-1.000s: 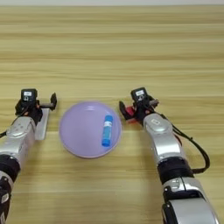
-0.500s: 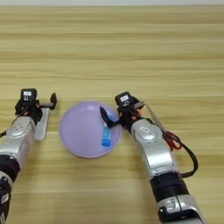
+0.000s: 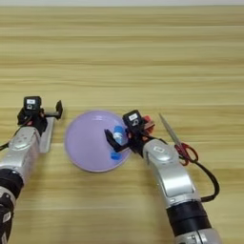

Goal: Move the objects on the table

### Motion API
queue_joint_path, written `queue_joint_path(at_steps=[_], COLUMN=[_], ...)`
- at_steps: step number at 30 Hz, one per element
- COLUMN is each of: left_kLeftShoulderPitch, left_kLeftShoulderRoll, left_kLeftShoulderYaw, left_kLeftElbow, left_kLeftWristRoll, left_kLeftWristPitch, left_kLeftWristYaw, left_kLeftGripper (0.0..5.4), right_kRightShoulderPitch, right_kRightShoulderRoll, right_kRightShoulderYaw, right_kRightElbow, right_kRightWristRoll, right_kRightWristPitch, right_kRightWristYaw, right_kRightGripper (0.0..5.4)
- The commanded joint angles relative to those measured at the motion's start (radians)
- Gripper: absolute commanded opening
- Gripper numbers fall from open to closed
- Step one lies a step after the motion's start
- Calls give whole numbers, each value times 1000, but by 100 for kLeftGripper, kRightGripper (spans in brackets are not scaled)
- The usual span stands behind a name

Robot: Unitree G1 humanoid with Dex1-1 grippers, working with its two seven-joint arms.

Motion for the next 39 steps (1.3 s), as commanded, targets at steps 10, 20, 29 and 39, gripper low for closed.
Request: queue_joint_path(at_steps=[10,20,29,39], left_kLeftShoulderPitch=[3,2,3,5], left_kLeftShoulderRoll=[-11,-18,-22,-24], left_kLeftShoulderYaw=[-11,-16,-19,-20], left_kLeftElbow=[-8,-11,-16,-23], left_kLeftWristRoll=[12,14,15,16], left_kLeftWristPitch=[17,19,21,25], left_kLeftWristYaw=[20,28,34,37], left_kLeftGripper=[540,540,540,540], right_kRightShoulderPitch=[46,31,19,16], right_kRightShoulderRoll=[-37,-35,-40,-43], right_kRightShoulderYaw=[43,39,35,38], right_kRightElbow=[-109,-65,-30,-8], right_kRightWristRoll=[58,102,103,94], right_kRightWristPitch=[142,194,187,178], right_kRightWristYaw=[94,122,116,108], right_kRightGripper=[536,536,536,536])
